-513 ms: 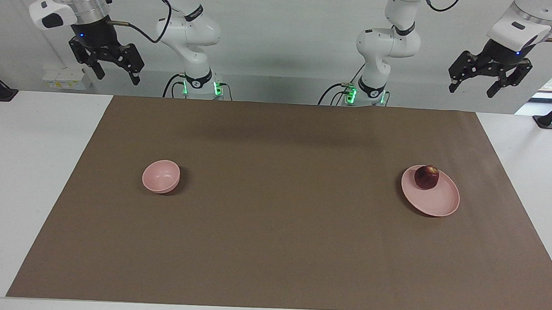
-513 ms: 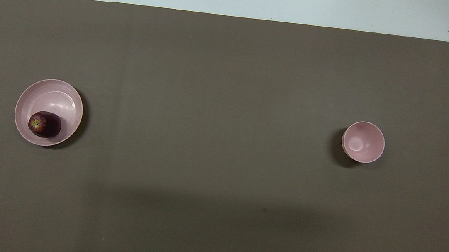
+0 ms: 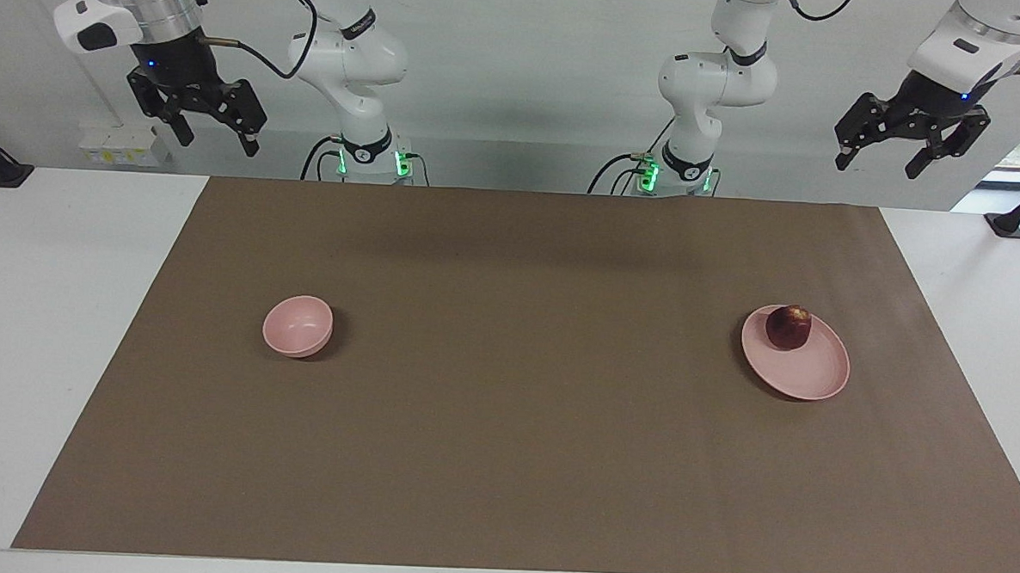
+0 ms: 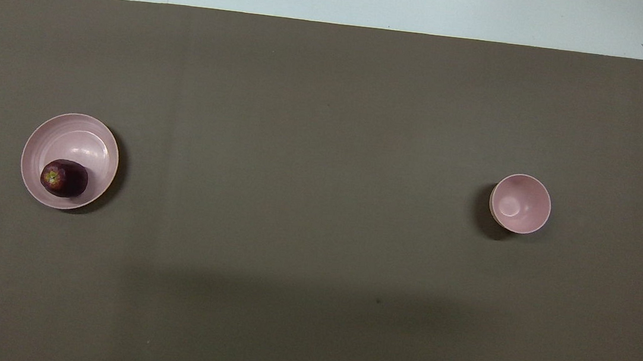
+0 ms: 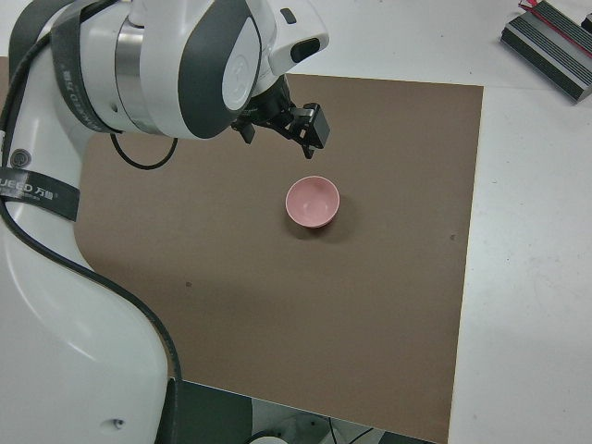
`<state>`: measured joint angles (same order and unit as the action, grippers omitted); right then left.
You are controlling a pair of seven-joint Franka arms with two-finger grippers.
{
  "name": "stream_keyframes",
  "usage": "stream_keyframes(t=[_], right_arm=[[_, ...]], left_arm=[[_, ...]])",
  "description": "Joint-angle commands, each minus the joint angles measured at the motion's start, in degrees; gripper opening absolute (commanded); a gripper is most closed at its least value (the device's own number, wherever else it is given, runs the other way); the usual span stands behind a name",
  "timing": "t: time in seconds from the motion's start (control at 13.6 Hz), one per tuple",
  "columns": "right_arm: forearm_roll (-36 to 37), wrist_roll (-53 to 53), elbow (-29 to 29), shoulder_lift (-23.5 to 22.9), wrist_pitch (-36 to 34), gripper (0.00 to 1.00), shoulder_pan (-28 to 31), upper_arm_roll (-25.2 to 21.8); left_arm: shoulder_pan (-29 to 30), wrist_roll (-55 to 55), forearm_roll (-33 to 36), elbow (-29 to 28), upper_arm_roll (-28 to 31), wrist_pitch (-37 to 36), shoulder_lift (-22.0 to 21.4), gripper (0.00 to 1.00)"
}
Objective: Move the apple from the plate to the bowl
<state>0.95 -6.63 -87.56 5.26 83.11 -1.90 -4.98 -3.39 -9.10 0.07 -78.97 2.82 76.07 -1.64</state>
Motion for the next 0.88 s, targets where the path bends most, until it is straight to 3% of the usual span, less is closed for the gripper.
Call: stream_keyframes(t=[0.0, 0.51, 0.81], right_arm=[[-0.51, 0.13, 0.46, -0.07, -0.49, 1.00, 0.41, 0.41], [-0.69, 0.13, -0.69, 0.72, -0.75, 1.00, -0.21, 0.58], [-0.60, -0.05, -1.56, 1.07, -0.58, 1.00, -0.21, 0.58]], left_arm=[[-0.65, 0.22, 0.89, -0.66, -0.09, -0.93, -0.91, 1.00], [-0.13, -0.39, 0.28, -2.24, -0.45, 0.74, -1.69, 1.00], [0.05, -0.57, 0.19, -13.02, -0.09, 8.72, -4.94, 1.00]])
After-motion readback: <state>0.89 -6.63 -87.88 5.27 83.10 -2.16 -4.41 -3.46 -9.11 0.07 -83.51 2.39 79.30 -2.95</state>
